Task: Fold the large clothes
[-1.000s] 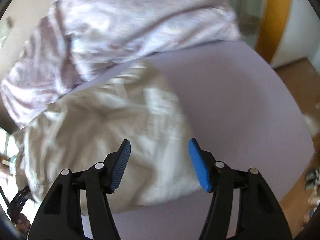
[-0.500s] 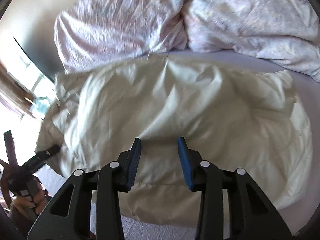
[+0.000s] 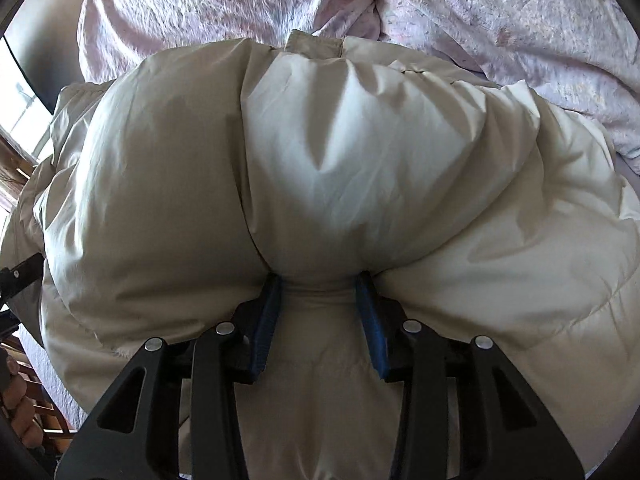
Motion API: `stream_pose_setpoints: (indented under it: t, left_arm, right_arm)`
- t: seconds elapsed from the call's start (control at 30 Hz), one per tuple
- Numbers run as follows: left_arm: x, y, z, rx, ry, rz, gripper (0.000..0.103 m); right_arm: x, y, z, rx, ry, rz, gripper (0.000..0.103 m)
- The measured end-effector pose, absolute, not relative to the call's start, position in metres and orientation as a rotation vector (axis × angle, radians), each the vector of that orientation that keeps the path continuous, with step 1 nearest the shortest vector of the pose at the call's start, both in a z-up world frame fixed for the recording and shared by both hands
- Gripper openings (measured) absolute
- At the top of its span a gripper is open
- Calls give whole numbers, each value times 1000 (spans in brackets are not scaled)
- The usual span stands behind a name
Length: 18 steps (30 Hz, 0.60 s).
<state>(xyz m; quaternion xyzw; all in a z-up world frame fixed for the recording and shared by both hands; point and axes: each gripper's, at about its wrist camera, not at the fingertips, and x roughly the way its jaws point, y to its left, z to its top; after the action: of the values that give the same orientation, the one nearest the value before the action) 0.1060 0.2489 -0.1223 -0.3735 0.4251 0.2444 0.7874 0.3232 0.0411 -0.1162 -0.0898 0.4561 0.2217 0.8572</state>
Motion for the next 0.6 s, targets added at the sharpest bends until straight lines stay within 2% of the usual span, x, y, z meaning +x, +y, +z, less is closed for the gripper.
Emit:
stream_pose_setpoints:
  t: [0.17,0.33,0.4,0.5,0.6]
  left_arm:
    - [113,252,-129,-862,901,523,91]
    - [113,248,-124,-882,858,511,58]
    - [111,248,-117,-886,840,505,40]
    - [110,247,-104,-897,811,484,30]
    - [109,240,-87,-876,783,465,27]
  right_arm:
    - [323,39,-117,-186,954,483,41]
    - [324,40,-117,-190,949,486,41]
    - [323,40,-116,-191,948,491,41]
    - [324,41,-116,-192,949,495,41]
    - [324,40,-116,-189,947,501,42]
